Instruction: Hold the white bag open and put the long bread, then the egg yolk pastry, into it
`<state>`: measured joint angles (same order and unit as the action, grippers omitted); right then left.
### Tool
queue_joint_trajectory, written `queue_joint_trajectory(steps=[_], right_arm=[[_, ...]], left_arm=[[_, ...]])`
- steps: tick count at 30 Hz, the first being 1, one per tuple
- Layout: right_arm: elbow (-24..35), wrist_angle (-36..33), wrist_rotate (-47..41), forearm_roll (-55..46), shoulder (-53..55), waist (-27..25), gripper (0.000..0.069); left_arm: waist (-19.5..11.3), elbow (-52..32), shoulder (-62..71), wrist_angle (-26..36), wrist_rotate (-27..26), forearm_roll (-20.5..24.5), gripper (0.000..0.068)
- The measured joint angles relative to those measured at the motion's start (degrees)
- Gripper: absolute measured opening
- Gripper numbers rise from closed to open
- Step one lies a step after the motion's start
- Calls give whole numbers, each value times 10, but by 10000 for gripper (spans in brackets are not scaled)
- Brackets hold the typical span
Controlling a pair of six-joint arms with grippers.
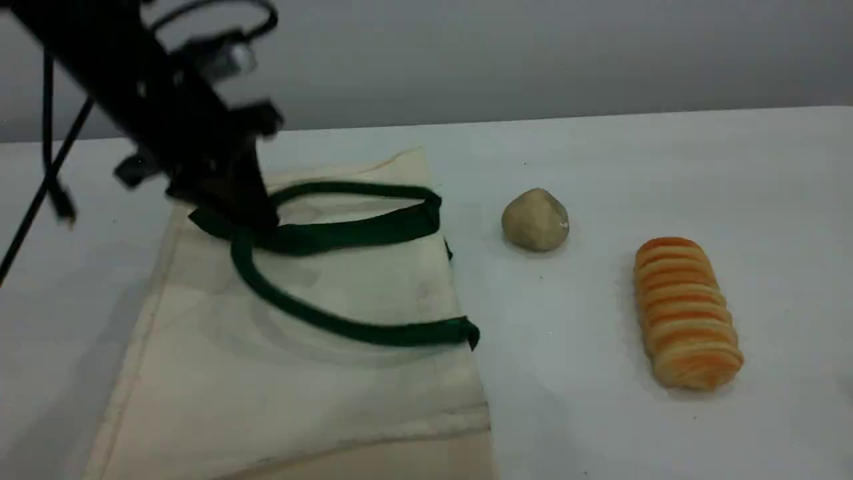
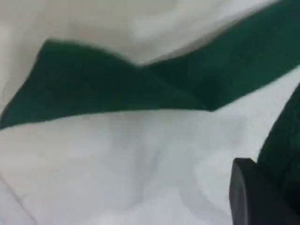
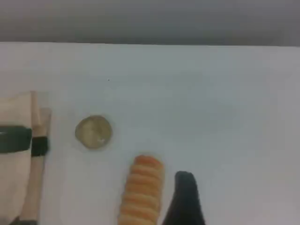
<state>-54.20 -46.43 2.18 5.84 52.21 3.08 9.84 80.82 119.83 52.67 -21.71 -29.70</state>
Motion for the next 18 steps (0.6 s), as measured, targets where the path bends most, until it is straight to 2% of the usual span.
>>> queue_joint_trajectory(steps=[5,7,12,18], right_arm=[[0,0,0,0,0,0,510],[0,0,-1,0,2,0,510],[0,0,-1,0,23,0,510],[0,1,-1,2,66,0,510]], left_arm=[[0,107,0,129,-6,22,80],[0,144,0,161,-4,34,80],[0,209,-21,175,26,62,80],[0,213,-71,176,9,70,80]])
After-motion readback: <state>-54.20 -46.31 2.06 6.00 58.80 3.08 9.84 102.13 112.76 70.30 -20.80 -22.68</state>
